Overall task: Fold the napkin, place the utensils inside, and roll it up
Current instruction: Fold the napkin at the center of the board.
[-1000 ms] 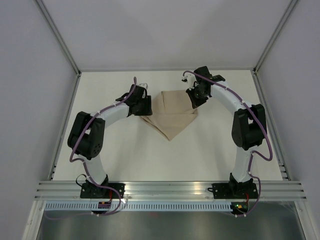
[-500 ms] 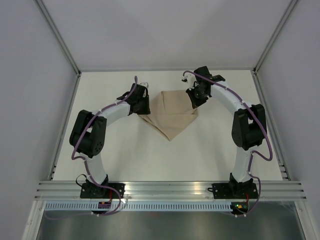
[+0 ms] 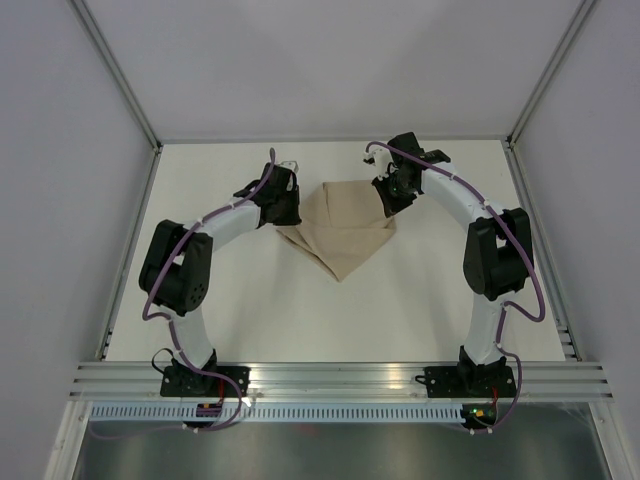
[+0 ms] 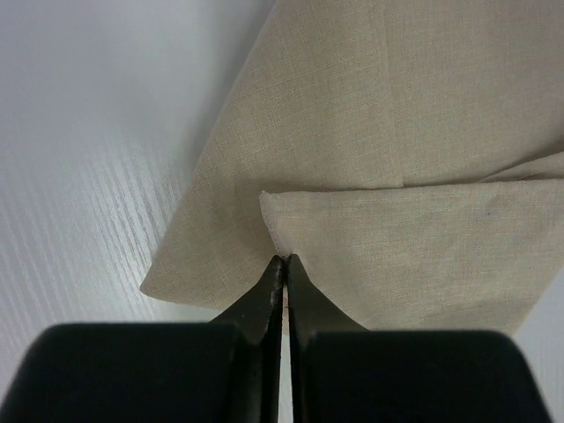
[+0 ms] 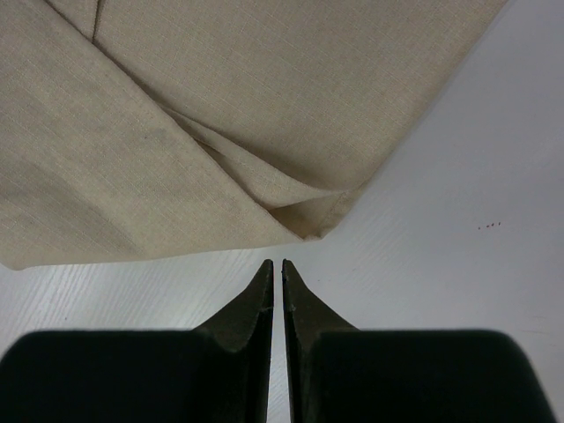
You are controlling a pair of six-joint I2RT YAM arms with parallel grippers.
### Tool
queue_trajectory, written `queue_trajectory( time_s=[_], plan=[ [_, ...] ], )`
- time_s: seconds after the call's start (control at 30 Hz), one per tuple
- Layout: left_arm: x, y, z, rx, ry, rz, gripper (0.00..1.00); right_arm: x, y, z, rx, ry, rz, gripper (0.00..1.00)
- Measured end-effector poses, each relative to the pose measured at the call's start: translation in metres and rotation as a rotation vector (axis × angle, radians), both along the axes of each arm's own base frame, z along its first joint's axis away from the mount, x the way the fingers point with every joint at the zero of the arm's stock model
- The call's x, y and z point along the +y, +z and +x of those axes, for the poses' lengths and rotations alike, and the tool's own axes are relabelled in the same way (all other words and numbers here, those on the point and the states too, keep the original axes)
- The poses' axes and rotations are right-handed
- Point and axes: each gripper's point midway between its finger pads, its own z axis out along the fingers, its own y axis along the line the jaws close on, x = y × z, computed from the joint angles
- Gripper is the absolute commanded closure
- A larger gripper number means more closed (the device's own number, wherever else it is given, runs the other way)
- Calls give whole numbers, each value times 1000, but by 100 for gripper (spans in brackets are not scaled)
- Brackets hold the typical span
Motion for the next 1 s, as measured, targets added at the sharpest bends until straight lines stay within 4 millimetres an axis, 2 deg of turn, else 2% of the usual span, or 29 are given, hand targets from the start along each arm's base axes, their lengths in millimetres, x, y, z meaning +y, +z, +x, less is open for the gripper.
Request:
queue_trajectory(
  time_s=[0.23, 0.5, 0.67, 0.8, 1.0],
  plan=[
    [3, 8, 5, -27, 18, 10, 98, -1, 0, 0, -2, -3, -6, 87],
    [13, 28, 14, -98, 67, 32, 98, -2, 0, 1, -4, -5, -10, 87],
    [21, 33, 14, -121, 93, 46, 98, -2, 0, 0, -6, -4, -9, 87],
    [29, 31, 12, -122, 116, 62, 98, -2, 0, 0, -6, -4, -9, 87],
    [44, 13, 3, -91, 160, 85, 98, -2, -1, 0, -6, -4, -9, 87]
  ],
)
